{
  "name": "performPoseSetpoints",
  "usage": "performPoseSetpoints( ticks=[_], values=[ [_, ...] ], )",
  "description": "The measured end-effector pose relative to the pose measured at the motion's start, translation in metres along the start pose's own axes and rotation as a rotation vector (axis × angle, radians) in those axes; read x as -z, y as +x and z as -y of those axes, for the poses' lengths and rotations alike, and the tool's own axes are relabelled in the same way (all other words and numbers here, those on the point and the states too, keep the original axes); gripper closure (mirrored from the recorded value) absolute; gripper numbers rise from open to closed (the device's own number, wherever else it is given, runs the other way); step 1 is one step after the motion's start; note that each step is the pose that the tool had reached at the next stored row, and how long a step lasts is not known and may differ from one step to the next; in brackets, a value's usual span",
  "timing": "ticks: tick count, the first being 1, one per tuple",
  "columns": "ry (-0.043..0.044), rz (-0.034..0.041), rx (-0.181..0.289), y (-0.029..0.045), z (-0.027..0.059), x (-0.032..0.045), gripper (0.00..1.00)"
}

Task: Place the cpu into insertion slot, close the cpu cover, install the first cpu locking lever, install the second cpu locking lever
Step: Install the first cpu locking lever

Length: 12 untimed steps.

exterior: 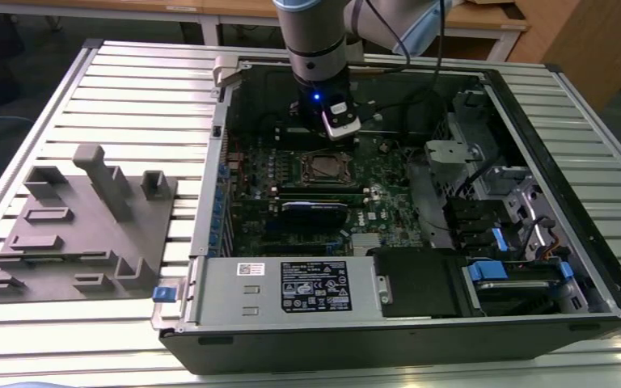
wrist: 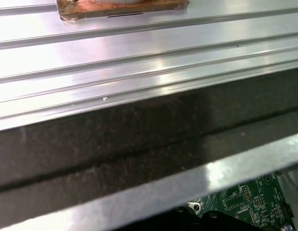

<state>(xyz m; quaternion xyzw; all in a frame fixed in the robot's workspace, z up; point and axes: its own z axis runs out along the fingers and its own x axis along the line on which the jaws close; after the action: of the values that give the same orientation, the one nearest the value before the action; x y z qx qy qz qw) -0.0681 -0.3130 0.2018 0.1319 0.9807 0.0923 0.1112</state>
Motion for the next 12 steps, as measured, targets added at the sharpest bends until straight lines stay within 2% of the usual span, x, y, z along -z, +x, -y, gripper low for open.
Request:
performPoseSetpoints(
  ticks=[6, 12],
  values=[
    [0.0006, 0.0015, -0.004, 0.0003, 0.0001, -0.0012, 0.89],
    [0.008, 0.0095, -0.041, 0.0005, 0.0003, -0.0019, 0.89]
  ],
)
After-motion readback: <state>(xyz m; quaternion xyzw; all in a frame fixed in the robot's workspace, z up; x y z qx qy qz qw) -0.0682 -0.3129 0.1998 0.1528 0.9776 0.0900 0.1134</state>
